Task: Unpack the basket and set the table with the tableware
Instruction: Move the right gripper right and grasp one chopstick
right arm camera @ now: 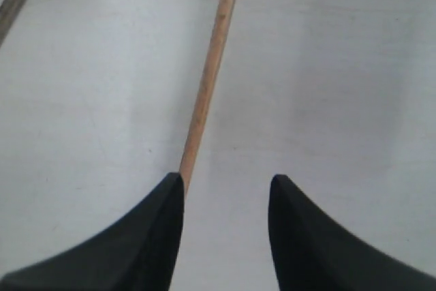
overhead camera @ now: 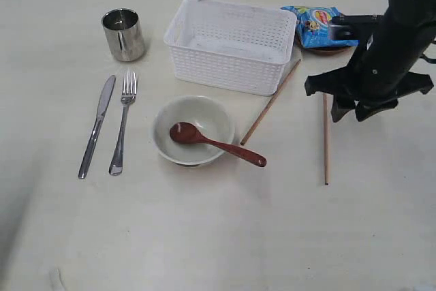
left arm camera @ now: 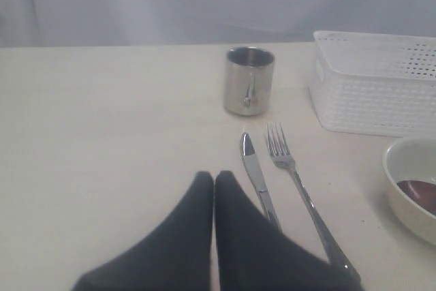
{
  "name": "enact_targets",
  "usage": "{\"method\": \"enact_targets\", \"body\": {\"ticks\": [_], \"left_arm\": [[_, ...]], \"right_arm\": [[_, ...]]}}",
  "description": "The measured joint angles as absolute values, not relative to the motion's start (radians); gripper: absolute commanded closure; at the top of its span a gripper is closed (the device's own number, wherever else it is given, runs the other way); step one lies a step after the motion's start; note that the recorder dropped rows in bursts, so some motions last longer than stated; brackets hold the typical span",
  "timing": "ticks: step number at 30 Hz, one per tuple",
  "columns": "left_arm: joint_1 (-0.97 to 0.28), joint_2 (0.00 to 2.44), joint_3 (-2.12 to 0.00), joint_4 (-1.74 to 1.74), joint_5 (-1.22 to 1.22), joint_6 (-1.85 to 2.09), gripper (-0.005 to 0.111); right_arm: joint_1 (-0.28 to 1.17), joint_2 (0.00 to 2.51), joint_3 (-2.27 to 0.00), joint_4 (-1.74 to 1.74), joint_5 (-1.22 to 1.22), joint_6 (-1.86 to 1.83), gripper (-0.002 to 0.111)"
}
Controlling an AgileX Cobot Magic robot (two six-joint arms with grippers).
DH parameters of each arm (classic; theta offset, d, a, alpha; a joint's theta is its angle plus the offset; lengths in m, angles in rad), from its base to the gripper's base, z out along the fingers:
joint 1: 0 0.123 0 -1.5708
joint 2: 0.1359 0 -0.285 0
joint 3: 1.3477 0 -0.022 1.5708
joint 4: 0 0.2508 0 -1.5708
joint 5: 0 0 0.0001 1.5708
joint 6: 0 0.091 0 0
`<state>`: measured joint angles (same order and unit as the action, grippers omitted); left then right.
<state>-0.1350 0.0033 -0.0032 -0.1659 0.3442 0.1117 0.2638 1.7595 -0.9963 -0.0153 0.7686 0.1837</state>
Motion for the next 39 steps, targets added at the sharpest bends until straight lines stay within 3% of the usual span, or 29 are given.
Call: {"method": "enact_targets", "body": {"ticks": [20,22,28,39], "left_arm": [[-0.135,0.003,-0.003,-0.166,0.344,0.112,0.107],[-0.135,0.003,-0.003,-0.166,0.344,0.112,0.107],[-0.135,0.003,-0.003,-0.166,0.344,0.112,0.107],[-0.135,0.003,-0.003,-0.166,0.344,0.112,0.107]], "right_arm": [[0.264,1.897,-0.976,0.015,0.625,0.210,0.069],[0.268,1.899,-0.976,0.015,0.620,0.210,0.075],[0.306,1.911,-0.984,-0.019,0.598,0.212,0.109],[0.300,1.867,-0.976,-0.023,0.639,0.214,0.109]]}}
